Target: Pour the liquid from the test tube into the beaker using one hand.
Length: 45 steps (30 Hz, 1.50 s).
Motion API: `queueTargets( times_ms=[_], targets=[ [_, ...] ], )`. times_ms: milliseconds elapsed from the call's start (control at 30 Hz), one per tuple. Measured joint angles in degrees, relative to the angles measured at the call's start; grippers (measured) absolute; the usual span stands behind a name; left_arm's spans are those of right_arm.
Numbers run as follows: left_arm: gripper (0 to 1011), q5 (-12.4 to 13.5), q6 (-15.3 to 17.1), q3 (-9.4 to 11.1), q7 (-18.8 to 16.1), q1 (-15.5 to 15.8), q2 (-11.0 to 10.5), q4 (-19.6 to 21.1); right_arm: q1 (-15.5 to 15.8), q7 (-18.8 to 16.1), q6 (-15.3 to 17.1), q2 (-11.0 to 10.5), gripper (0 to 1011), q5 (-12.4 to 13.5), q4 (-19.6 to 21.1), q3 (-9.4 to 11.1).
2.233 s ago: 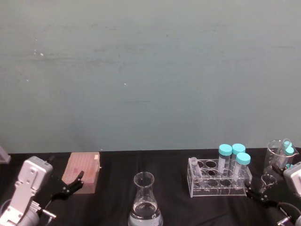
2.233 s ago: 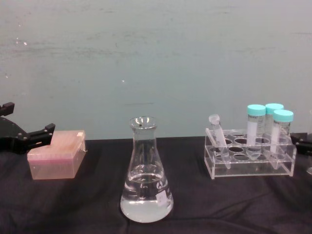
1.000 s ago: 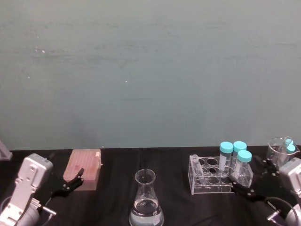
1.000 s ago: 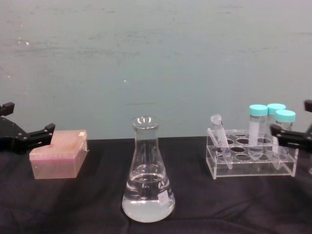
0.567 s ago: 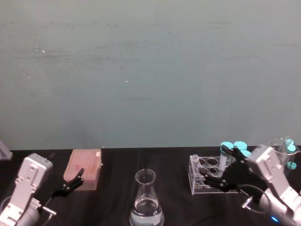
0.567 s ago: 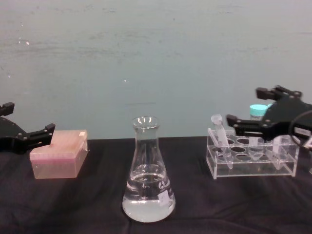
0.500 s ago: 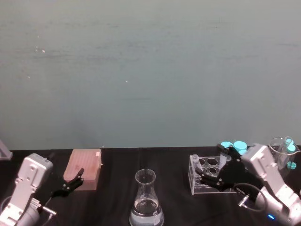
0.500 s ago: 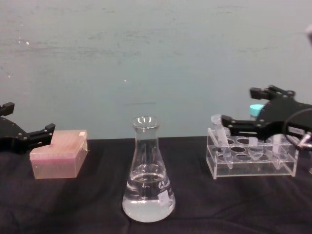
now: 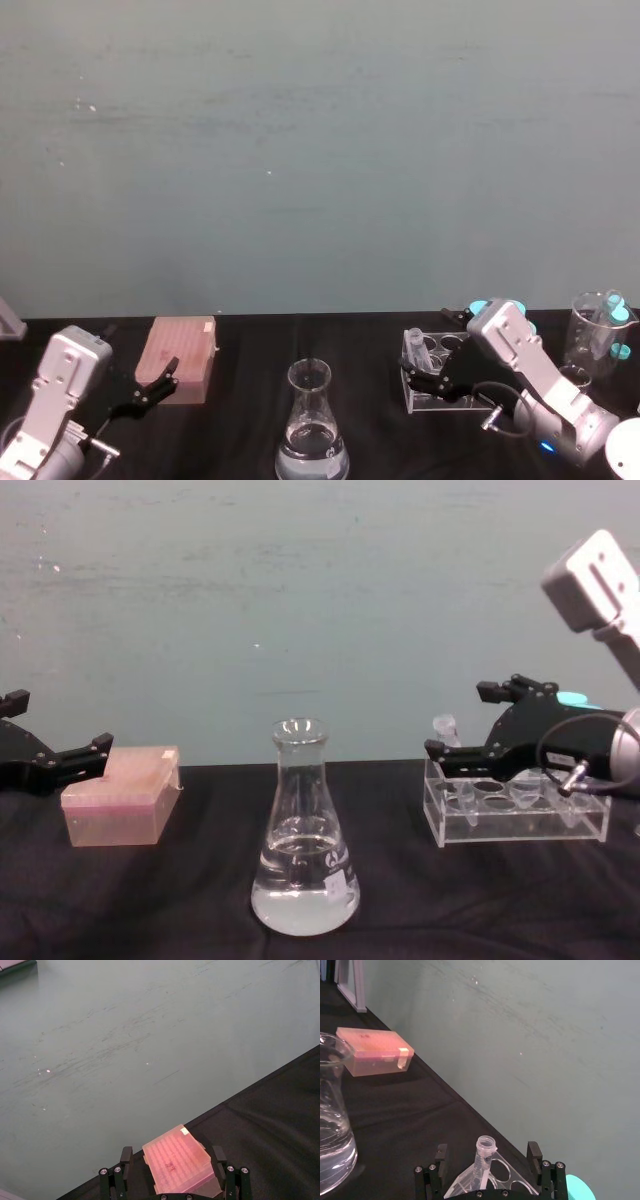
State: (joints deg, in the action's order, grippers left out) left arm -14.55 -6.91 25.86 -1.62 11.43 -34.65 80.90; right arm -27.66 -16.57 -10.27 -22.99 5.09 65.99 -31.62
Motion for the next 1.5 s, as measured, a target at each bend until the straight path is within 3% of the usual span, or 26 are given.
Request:
queueTargets(
  times_ms=[667, 1500],
  targets=[
    [1000, 0.00, 0.00, 0.00, 0.00, 0.00, 0.00, 0.00, -2.36, -0.91, 1.62, 4.35, 1003, -1.95, -6.08, 1.76],
    [1000, 0.00, 0.00, 0.00, 0.00, 0.00, 0.00, 0.00, -1.46, -1.64, 2.99, 5.55, 1003, -4.42, -6.19, 3.79]
  ],
)
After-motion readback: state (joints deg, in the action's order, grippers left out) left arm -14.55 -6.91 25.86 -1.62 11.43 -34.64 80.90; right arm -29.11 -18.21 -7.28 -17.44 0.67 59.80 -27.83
